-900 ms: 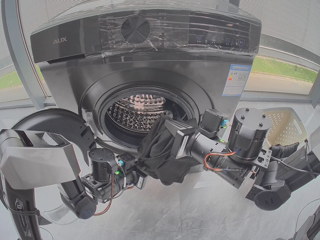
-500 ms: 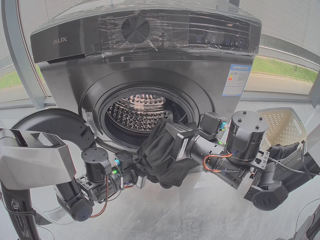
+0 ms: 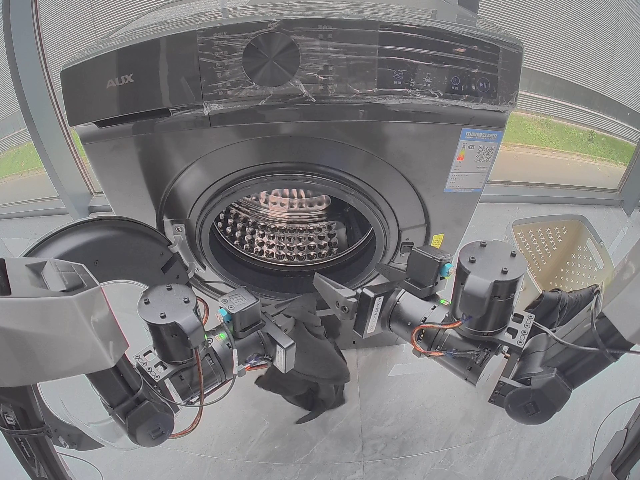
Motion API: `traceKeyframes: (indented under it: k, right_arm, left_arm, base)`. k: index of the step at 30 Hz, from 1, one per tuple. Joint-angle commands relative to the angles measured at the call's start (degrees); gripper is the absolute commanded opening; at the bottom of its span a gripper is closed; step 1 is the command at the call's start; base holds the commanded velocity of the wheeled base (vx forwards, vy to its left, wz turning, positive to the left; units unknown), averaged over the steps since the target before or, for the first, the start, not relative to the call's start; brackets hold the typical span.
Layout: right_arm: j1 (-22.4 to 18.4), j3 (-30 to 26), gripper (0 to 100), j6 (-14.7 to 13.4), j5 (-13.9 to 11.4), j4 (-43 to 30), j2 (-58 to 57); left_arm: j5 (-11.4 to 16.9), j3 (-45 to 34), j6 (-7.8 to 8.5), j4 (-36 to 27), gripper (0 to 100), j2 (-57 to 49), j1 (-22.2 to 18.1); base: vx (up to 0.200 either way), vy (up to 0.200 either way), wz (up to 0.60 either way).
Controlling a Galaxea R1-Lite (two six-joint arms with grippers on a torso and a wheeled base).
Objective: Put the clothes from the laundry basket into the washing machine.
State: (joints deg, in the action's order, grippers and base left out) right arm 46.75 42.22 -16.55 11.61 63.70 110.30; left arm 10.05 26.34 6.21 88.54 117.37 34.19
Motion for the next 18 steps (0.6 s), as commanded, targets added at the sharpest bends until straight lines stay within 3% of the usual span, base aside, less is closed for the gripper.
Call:
traceKeyframes:
  k: [1,5,8,12,18]
  right_arm:
    - [0.3,-1.1,100,0.2,0.1,0.0,0.2]
    - [0.2,-2.8,100,0.7,0.1,0.0,0.2]
    - [-0.7,-5.7,100,3.0,-0.8,0.1,0.0]
    - [-0.9,-8.1,100,4.0,-4.7,0.5,0.0]
    - [-0.5,-8.4,100,5.2,-6.6,3.4,2.1]
  left_arm:
    - [0.0,1.4,-0.05,0.1,0,-1.1,0.1]
    - [-0.3,2.1,-0.40,0.1,0,-1.7,0.1]
    - [-0.8,3.4,-0.58,0.1,0,-2.1,0.1]
    - [-0.7,2.8,-1.11,0.0,0,-3.8,0.1]
    - [-0.7,3.1,-1.20,0.0,0,-4.1,0.2]
  base:
    - [0.000,0.000,0.00]
    - [0.000,0.000,0.00]
    - [0.000,0.000,0.00]
    - [0.000,0.000,0.00]
    - [0.000,0.000,0.00]
